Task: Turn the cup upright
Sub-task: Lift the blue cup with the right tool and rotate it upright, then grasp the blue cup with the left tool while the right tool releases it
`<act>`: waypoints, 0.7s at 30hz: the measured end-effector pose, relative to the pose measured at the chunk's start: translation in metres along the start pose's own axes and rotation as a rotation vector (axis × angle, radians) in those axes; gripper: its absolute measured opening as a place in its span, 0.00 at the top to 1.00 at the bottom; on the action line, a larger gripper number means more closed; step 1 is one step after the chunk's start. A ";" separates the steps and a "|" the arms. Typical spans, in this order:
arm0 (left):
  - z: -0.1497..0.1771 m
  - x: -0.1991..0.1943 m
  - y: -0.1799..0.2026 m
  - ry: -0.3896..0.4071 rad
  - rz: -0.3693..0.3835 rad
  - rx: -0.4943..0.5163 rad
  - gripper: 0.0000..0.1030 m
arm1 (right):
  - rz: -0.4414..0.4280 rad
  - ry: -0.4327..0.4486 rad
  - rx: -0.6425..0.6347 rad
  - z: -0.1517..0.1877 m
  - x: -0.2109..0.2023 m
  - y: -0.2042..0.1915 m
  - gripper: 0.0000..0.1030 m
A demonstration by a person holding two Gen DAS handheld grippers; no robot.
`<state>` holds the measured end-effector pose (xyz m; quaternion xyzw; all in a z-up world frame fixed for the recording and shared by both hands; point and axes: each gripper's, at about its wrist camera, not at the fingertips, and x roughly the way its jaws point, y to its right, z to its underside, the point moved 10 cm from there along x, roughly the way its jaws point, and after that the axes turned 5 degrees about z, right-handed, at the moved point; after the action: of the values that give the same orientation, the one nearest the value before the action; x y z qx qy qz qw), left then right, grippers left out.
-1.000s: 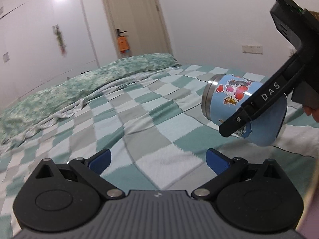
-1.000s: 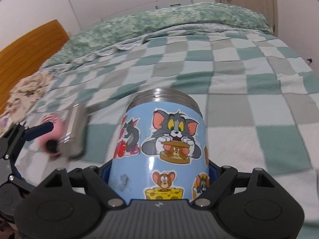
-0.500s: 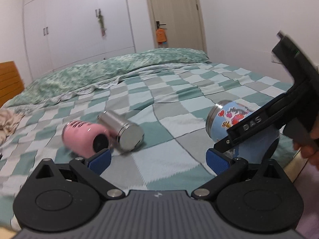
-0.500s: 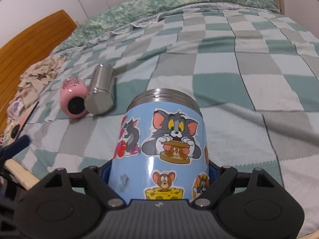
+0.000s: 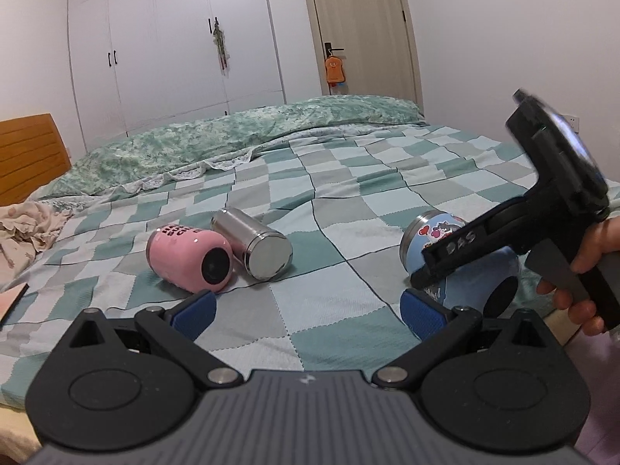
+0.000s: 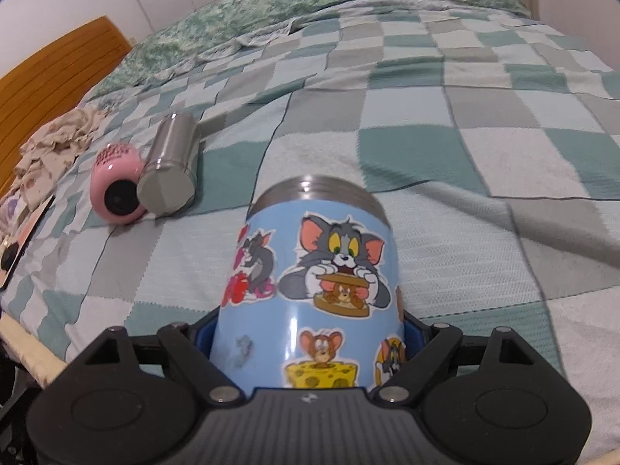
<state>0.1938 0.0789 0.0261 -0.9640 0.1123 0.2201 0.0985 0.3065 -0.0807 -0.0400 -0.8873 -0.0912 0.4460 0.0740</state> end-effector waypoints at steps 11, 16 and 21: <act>-0.034 0.026 0.064 -0.056 0.058 -0.012 0.00 | -0.112 0.252 -0.082 -0.035 -0.097 0.077 0.00; -0.045 0.060 0.098 -0.131 0.076 -0.026 0.00 | -0.078 0.295 -0.077 -0.038 -0.095 0.141 0.00; -0.043 0.102 0.111 -0.289 0.070 -0.116 0.00 | -0.035 0.322 -0.148 -0.039 -0.081 0.173 0.00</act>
<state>0.2715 -0.0552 0.0030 -0.9218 0.1173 0.3660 0.0500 0.3065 -0.2693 0.0093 -0.9486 -0.1263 0.2888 0.0299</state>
